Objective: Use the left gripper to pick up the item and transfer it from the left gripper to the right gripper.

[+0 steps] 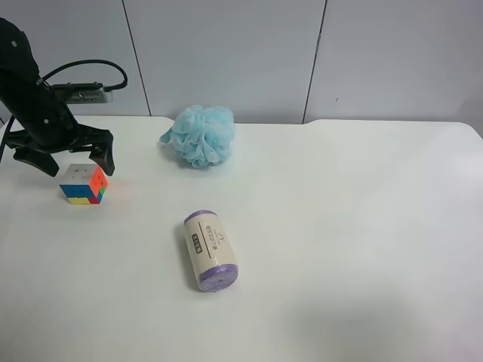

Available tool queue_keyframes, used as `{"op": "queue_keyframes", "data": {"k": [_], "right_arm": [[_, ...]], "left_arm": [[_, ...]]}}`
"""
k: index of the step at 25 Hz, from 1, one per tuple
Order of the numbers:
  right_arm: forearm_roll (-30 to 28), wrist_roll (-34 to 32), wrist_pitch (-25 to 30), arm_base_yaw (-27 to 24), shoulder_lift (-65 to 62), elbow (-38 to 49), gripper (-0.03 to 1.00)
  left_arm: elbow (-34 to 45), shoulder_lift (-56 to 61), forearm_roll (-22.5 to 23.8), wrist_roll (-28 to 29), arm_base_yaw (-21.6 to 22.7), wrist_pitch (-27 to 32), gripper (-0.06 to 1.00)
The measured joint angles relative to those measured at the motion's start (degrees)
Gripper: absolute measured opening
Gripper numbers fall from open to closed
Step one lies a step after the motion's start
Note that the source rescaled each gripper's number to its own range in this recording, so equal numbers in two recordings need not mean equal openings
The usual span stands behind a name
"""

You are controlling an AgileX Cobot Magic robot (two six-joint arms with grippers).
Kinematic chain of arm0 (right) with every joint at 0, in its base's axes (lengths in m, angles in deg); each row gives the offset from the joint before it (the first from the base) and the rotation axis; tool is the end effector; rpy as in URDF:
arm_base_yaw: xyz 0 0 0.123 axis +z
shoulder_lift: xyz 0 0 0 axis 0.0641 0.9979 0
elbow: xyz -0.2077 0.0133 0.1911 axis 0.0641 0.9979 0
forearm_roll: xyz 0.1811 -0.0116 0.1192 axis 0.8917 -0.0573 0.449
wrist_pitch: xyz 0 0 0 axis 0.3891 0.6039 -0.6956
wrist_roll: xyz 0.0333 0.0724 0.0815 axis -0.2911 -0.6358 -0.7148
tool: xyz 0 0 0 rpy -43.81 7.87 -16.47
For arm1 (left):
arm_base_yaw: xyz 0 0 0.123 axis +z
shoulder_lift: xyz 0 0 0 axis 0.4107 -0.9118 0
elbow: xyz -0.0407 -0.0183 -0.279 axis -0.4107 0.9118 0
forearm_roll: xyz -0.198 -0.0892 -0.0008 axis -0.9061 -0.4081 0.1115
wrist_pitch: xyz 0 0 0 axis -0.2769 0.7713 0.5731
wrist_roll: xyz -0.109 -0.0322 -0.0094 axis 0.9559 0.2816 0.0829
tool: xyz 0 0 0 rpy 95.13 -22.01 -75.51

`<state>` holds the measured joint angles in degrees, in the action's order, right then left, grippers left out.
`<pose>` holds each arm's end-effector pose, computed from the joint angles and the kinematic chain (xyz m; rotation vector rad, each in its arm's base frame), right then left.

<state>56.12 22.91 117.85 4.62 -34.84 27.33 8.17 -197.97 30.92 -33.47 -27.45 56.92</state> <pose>-0.0142 0.0084 0.2519 -0.1229 2.0290 0.0516 0.3509 -0.0255 0.1693 0.0279 2.8944 -0.0923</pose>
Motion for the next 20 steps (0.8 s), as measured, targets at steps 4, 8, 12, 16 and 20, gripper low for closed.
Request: {"op": "queue_keyframes", "data": {"k": [4, 8, 12, 16, 20], "right_arm": [[0.00, -0.02, 0.00, 0.00, 0.00, 0.00, 1.00], [0.00, -0.06, 0.00, 0.00, 0.00, 0.00, 1.00], [0.00, -0.06, 0.00, 0.00, 0.00, 0.00, 1.00], [0.00, -0.06, 0.00, 0.00, 0.00, 0.00, 1.00], [0.00, -0.06, 0.00, 0.00, 0.00, 0.00, 1.00]], "left_arm": [[0.00, -1.12, 0.21, -0.11, 1.33, -0.83, 1.00], [-0.05, -2.02, 0.77, -0.15, 2.55, -1.63, 1.00], [-0.05, -3.64, 0.89, -0.23, 2.74, -2.38, 1.00], [-0.05, -5.40, 0.82, -0.44, 2.74, -3.59, 1.00], [-0.05, -6.45, 0.67, -0.85, 2.74, -4.50, 1.00]]}}
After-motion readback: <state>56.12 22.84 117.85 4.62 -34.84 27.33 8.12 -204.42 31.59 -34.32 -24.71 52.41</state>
